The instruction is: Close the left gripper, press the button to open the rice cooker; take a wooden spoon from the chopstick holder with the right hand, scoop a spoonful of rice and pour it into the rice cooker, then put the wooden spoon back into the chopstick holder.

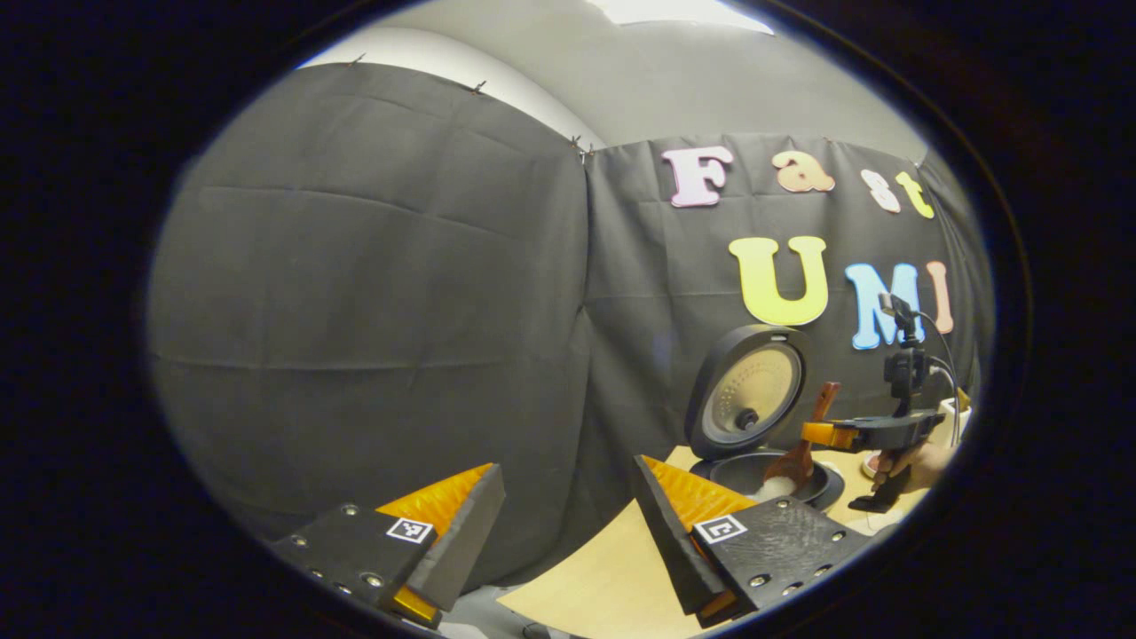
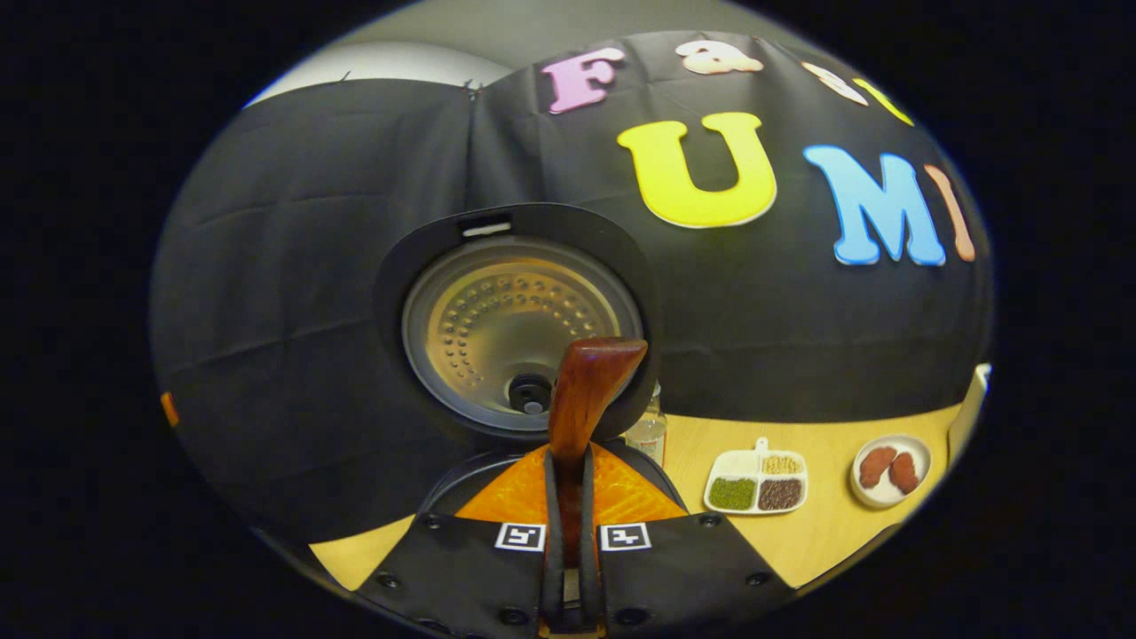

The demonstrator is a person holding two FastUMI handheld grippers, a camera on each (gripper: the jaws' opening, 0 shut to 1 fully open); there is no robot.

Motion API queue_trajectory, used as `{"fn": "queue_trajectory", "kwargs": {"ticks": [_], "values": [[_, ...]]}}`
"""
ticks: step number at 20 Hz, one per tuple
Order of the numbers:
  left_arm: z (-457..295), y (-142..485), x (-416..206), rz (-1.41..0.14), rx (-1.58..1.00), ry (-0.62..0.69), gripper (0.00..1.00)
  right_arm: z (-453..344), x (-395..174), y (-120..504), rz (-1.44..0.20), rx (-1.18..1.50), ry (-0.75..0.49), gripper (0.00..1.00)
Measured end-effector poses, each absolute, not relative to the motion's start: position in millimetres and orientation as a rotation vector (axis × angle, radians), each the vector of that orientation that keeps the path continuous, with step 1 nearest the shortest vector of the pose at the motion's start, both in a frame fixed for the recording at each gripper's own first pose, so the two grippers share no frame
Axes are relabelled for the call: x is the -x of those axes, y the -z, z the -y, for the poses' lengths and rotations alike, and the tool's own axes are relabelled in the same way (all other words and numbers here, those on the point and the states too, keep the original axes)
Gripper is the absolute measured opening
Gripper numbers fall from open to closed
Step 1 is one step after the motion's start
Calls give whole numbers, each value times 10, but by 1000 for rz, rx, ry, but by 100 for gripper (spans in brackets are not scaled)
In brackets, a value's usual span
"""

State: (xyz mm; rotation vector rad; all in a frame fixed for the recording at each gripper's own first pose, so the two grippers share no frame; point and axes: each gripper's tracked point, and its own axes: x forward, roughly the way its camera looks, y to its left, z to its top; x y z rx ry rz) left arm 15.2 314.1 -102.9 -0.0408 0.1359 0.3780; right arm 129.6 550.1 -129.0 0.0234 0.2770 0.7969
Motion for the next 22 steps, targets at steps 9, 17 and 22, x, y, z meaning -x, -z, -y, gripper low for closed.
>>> {"fn": "queue_trajectory", "kwargs": {"ticks": [9, 17, 22], "values": [[-3106, 981, -180, -113, 45, -358, 87, -5781, -969, 1046, 89, 451, -900, 8], [-3081, 941, -210, -101, 44, -355, 87, -5788, -924, 1078, 85, 479, -897, 9], [-3055, 889, -226, -90, 50, -342, 87, -5668, -1094, 1001, -86, 211, -871, 8]]}}
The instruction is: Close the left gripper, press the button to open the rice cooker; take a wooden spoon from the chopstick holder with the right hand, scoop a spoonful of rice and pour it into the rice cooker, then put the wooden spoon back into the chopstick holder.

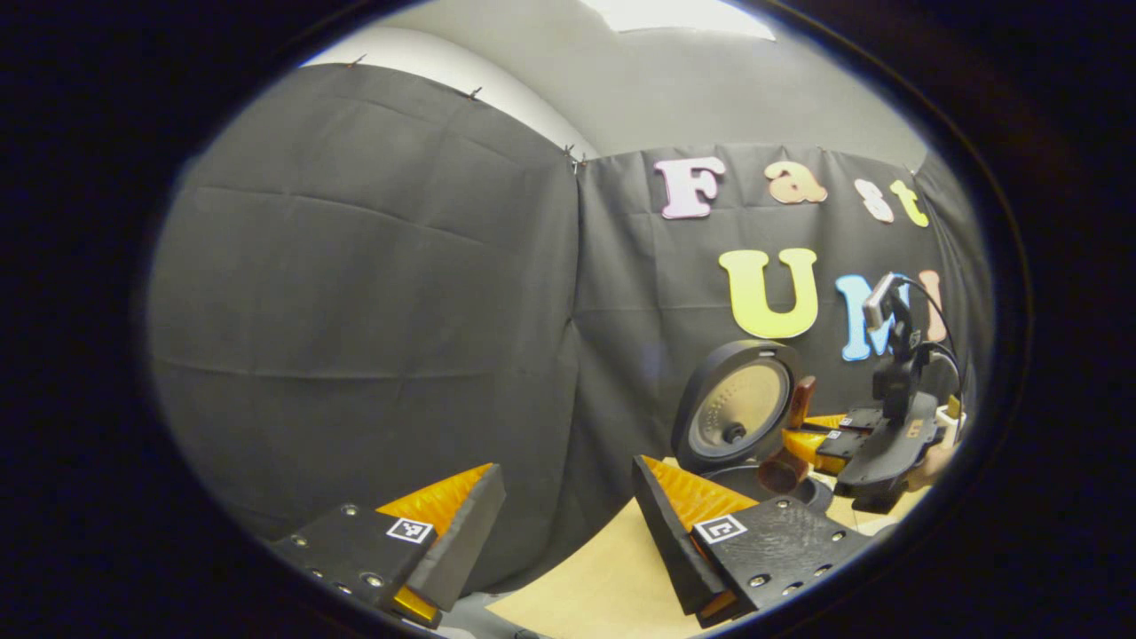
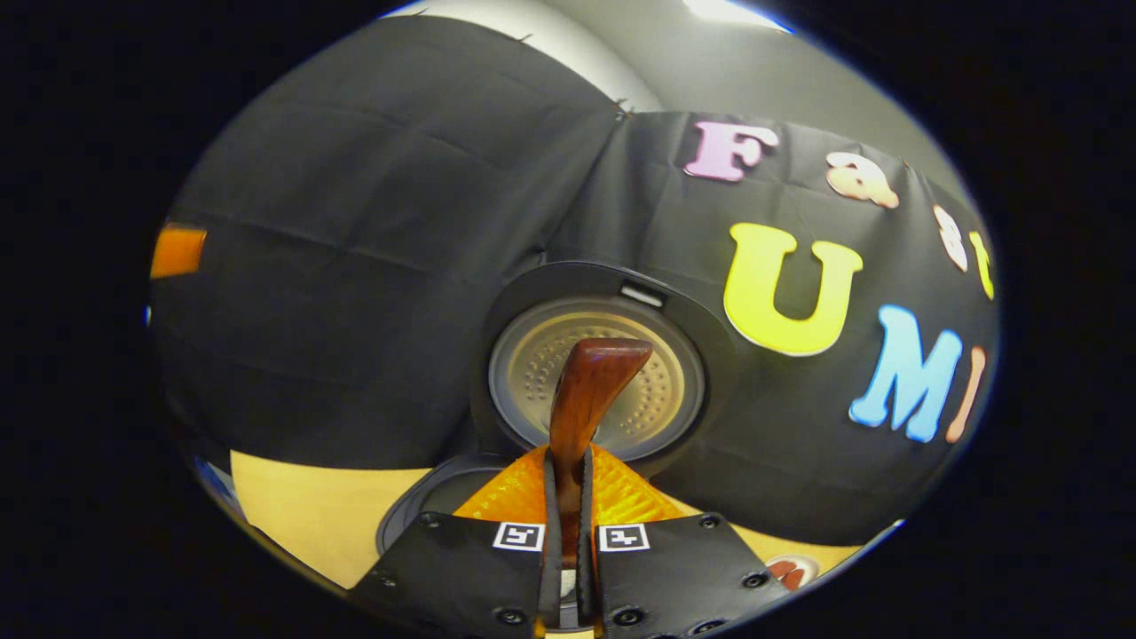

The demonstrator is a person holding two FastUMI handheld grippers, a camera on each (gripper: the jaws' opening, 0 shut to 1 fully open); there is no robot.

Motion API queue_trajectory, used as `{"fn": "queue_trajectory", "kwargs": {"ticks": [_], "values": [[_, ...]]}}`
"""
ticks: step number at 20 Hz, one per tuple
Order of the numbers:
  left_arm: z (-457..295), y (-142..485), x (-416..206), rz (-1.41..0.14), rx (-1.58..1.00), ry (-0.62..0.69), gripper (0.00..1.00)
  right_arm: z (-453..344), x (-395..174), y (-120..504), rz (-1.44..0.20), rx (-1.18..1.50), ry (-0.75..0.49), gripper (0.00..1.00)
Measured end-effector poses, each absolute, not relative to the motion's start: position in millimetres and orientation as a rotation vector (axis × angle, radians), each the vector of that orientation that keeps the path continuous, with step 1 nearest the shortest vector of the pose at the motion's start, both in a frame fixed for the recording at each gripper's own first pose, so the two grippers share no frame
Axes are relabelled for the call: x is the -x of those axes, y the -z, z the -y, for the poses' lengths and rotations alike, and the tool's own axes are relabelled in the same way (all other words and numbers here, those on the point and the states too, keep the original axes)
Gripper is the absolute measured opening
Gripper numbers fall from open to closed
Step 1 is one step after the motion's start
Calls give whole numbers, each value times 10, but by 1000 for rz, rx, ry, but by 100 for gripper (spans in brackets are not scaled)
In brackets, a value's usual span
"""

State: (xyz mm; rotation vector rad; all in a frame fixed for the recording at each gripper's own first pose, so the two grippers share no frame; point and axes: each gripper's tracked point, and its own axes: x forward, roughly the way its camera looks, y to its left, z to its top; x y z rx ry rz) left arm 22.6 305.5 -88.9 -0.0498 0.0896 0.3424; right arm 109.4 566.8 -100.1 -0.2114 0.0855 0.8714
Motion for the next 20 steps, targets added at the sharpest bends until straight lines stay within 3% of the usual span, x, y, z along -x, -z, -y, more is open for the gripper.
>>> {"fn": "queue_trajectory", "kwargs": {"ticks": [6, 8, 9, 19, 20], "values": [[-2824, 695, -389, -66, 43, -288, 88, -5238, -1340, 789, -246, -136, -782, 5], [-2644, 654, -569, -54, 46, -262, 88, -4998, -1414, 691, -254, -200, -740, 8], [-2567, 638, -628, -49, 47, -249, 88, -4854, -1435, 635, -253, -222, -719, 5], [-1776, 356, -886, -5, 59, -112, 90, -3411, -1559, 466, -252, -273, -504, 8], [-1705, 342, -897, -4, 62, -100, 87, -3287, -1582, 495, -254, -271, -481, 8]]}}
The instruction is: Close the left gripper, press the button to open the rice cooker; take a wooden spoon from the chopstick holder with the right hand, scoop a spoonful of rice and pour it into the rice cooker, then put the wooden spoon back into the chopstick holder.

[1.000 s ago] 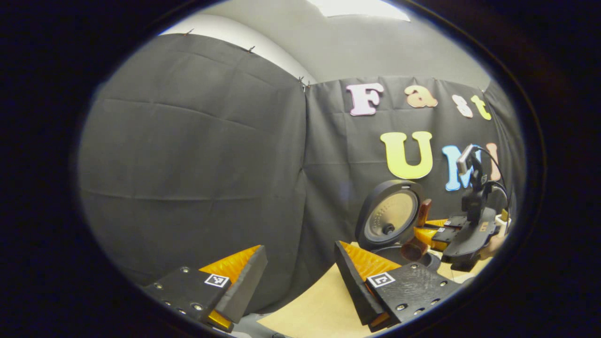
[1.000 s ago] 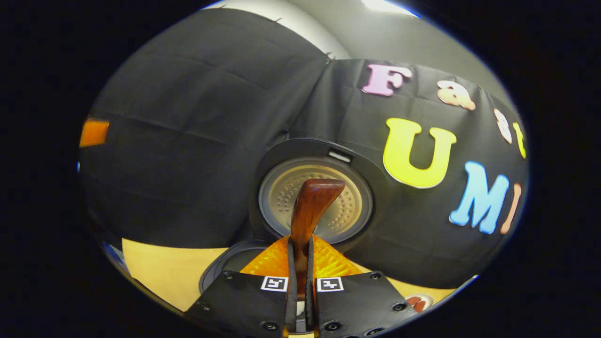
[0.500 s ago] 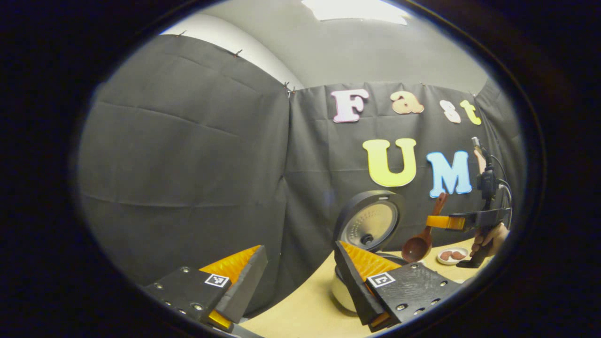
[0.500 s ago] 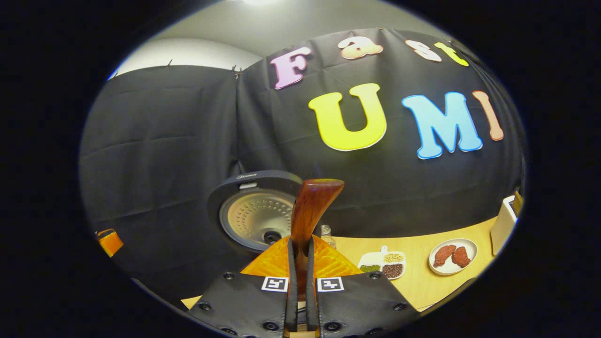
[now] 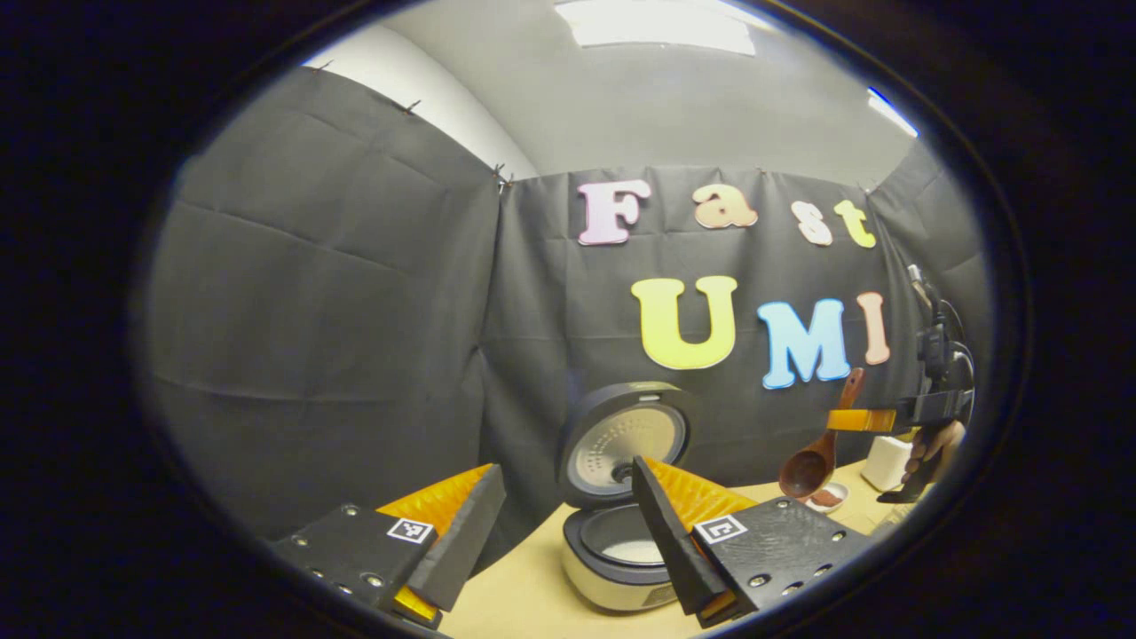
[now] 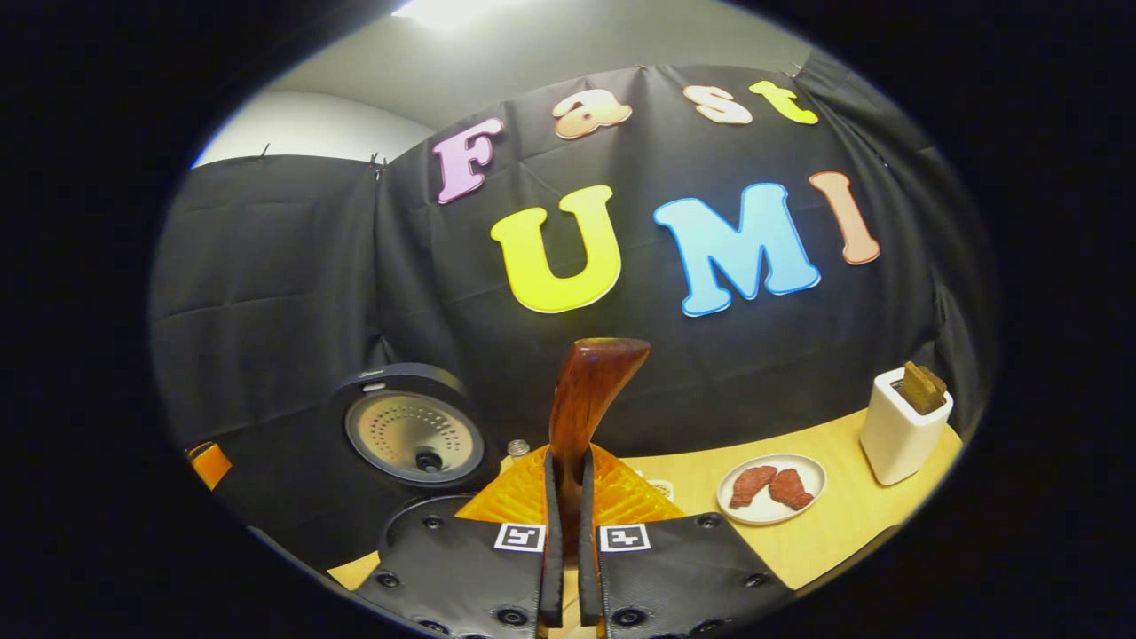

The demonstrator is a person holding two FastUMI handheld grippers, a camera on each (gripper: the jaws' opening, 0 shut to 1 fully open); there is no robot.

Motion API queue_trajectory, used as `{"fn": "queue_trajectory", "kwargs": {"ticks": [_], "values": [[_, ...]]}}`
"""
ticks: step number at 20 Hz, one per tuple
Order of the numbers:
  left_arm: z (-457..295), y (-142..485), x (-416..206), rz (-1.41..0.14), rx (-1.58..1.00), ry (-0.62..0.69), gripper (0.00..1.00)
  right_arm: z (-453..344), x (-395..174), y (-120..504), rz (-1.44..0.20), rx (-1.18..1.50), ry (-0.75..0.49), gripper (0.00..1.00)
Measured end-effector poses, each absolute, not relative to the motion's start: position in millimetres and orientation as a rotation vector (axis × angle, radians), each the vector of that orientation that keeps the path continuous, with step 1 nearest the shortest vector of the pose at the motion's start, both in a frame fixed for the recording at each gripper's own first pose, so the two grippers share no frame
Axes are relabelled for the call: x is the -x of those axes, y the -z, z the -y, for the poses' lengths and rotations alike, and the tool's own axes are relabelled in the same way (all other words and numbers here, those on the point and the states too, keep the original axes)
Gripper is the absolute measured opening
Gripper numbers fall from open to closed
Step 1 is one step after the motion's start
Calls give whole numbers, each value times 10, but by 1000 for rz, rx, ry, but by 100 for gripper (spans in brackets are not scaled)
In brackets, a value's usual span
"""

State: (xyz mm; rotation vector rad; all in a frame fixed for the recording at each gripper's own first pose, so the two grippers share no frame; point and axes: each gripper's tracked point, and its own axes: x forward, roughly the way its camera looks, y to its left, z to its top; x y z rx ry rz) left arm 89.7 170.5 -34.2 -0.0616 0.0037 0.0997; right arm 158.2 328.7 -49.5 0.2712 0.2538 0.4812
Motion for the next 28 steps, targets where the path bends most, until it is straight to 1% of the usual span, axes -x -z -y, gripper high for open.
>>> {"fn": "queue_trajectory", "kwargs": {"ticks": [2, 3, 4, 5, 6, 7, 9, 10, 11, 14, 15, 16, 17, 18, 23, 24, 25, 28], "values": [[-1565, 314, -936, -1, 66, -77, 88, -3052, -1617, 545, -260, -269, -438, 8], [-1499, 302, -953, -1, 69, -67, 90, -2913, -1627, 554, -263, -273, -417, 5], [-1436, 298, -976, 0, 71, -58, 88, -2743, -1611, 568, -265, -278, -397, 5], [-1371, 283, -998, 1, 73, -48, 88, -2614, -1607, 581, -269, -281, -377, 5], [-1327, 272, -1005, 0, 75, -39, 88, -2492, -1605, 592, -270, -282, -358, 8], [-1264, 241, -1005, 2, 75, -29, 88, -2359, -1596, 603, -270, -280, -339, 5], [-1161, 213, -1024, 5, 73, -14, 88, -2108, -1564, 623, -270, -272, -304, 5], [-1100, 205, -1035, 4, 73, -5, 88, -2007, -1547, 644, -274, -270, -289, 8], [-1049, 198, -1053, 4, 74, 2, 88, -1916, -1541, 666, -277, -270, -274, 5], [-890, 146, -1053, 8, 77, 24, 88, -1612, -1492, 740, -288, -272, -230, 5], [-832, 124, -1052, 11, 75, 33, 91, -1512, -1477, 767, -292, -273, -214, 5], [-787, 108, -1055, 13, 72, 40, 88, -1427, -1464, 789, -297, -274, -202, 5], [-734, 90, -1055, 14, 70, 48, 88, -1341, -1439, 823, -302, -274, -189, 8], [-681, 79, -1053, 15, 70, 56, 88, -1269, -1423, 855, -307, -274, -176, 8], [-500, 2, -1025, 22, 66, 79, 88, -900, -1292, 1056, -337, -271, -120, 8], [-472, -8, -1002, 23, 65, 81, 88, -833, -1269, 1104, -346, -271, -111, 5], [-450, -16, -992, 23, 63, 83, 88, -779, -1243, 1153, -356, -272, -104, 8], [-387, -26, -946, 21, 56, 87, 88, -626, -1165, 1320, -385, -264, -81, 8]]}}
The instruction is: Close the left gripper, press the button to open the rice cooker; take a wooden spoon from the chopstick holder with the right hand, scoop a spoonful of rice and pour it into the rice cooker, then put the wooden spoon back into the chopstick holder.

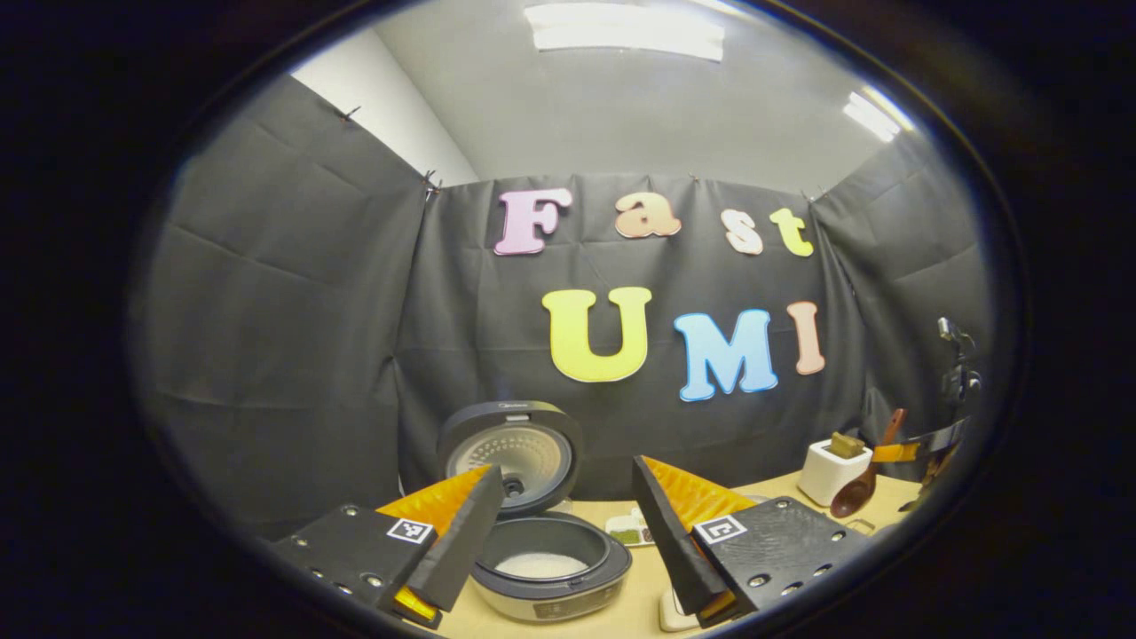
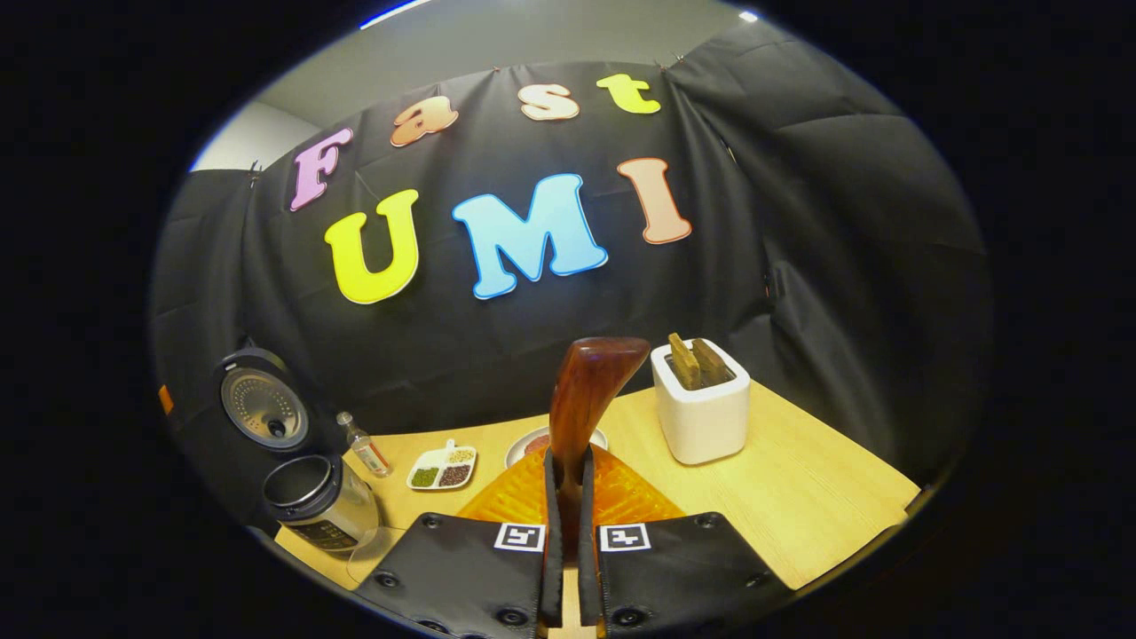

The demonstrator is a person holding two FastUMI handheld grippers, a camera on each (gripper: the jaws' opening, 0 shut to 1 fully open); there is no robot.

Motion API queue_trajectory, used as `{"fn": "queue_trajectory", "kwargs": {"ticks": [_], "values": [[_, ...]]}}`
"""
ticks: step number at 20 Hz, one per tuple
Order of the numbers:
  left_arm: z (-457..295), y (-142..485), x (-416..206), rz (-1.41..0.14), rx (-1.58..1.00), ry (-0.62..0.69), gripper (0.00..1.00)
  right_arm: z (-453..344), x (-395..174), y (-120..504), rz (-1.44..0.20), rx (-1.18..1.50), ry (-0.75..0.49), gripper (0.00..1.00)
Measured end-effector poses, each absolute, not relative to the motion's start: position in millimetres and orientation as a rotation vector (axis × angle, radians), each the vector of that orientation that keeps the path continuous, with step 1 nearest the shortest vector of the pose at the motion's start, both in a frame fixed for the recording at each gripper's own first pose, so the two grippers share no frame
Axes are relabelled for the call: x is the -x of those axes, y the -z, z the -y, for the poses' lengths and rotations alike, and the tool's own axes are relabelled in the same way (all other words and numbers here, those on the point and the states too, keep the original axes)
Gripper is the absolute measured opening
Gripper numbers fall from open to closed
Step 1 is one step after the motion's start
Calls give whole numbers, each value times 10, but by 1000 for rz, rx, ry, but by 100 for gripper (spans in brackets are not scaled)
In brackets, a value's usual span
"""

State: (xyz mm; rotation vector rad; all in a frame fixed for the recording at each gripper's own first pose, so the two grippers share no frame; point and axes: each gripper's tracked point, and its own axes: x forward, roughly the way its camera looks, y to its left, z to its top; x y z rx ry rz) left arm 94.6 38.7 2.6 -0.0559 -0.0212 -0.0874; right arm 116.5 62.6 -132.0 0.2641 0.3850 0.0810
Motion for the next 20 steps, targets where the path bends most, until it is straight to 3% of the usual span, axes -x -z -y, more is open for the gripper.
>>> {"fn": "queue_trajectory", "kwargs": {"ticks": [20], "values": [[-370, -124, -786, 14, 15, 68, 91, -454, -657, 2423, -609, -300, -51, 12]]}}
